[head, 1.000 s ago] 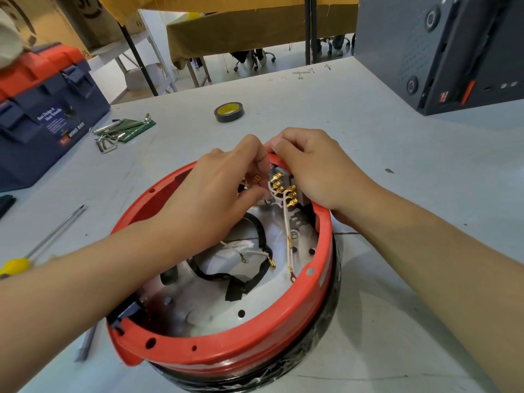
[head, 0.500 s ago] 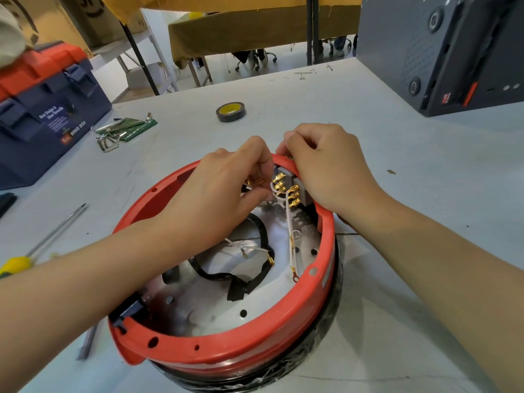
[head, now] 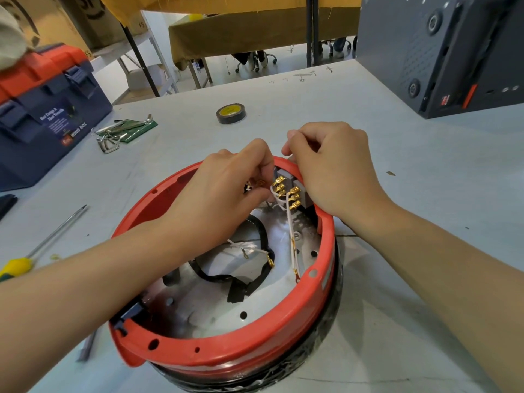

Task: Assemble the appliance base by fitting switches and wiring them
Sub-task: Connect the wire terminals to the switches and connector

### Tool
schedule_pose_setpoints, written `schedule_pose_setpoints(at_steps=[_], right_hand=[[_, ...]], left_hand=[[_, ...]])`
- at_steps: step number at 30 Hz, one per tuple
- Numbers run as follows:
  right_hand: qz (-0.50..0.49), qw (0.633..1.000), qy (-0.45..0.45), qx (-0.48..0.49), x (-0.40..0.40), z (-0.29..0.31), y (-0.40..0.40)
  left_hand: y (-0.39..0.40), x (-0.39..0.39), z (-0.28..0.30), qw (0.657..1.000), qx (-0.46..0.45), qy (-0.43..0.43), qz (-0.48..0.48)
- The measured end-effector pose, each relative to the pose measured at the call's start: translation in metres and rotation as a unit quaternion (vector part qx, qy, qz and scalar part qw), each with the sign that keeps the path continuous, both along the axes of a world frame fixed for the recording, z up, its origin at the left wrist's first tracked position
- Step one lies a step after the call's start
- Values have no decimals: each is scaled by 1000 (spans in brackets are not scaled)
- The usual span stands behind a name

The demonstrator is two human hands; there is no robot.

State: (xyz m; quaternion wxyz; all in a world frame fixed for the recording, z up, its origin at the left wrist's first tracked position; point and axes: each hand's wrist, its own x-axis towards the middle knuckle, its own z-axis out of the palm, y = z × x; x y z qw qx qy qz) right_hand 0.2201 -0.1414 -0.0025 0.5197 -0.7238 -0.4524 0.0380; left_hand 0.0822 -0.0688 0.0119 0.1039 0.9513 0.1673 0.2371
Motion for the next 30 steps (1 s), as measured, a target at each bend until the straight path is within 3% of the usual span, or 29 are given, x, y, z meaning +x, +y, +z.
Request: schedule_pose_setpoints(at_steps=[30], right_hand=[[28,998,-46,-25,4,-3,5]], left_hand=[[2,-10,13,998,36,44,26]])
